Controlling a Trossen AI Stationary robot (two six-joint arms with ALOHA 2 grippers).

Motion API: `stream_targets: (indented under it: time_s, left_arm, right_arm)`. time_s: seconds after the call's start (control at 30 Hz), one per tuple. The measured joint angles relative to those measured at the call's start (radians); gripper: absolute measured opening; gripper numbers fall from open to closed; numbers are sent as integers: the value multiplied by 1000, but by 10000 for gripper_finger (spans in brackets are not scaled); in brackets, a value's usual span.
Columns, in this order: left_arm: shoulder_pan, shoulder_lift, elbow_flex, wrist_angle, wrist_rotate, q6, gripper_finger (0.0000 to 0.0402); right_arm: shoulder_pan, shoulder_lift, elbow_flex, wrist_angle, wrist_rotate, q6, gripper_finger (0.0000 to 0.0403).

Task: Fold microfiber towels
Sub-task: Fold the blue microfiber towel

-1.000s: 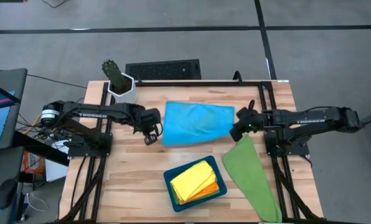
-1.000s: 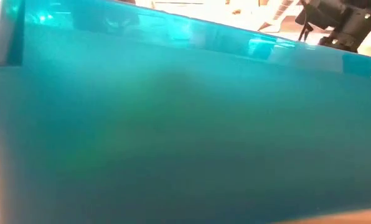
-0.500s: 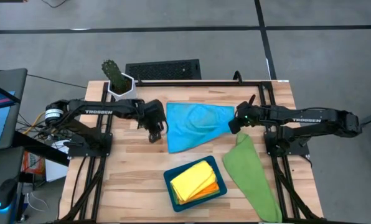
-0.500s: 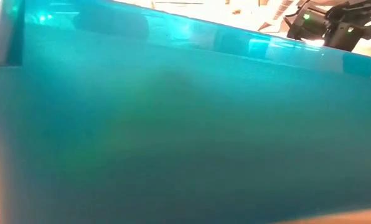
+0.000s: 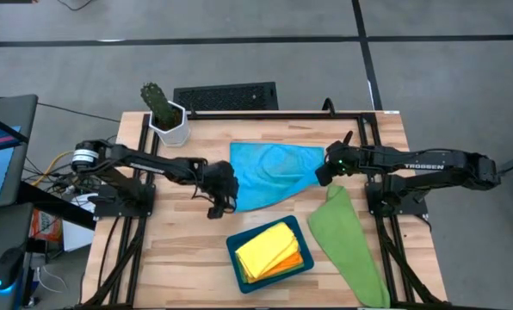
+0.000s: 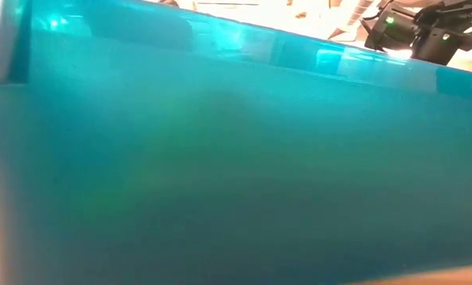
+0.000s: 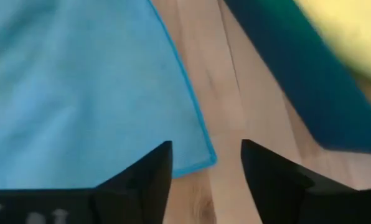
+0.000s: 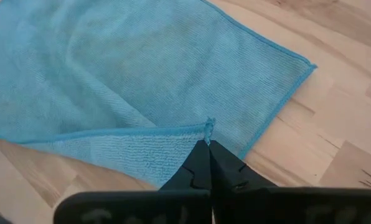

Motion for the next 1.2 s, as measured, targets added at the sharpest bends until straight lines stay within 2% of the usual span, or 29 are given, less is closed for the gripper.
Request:
stream_targets:
  time_s: [0.13,0.27,0.43,0.67,0.8,1.07,1.2]
  left_arm:
    - [-39,77,-2,70,12,-11,209]
    - [-50,108,-2,122,54,-18,210]
    - [-52,106,-4,105,-48,19,197]
    - [-53,106,-53,172,-65,15,191]
    - [-63,106,-73,175,-124,38,190]
    - [-76,106,-82,205,-173,83,190]
    - [-76,165,-82,223,-194,91,189]
  right_arm:
    - [0,0,0,0,0,-1,10]
    - [0,0,0,-1,0,-2,10]
    - [4,0,0,5,0,-2,10]
    - [4,0,0,6,0,-3,11]
    - [4,0,0,7,0,-10,11]
    - [4,0,0,7,1,-11,11]
    - [4,0,0,7,1,-16,11]
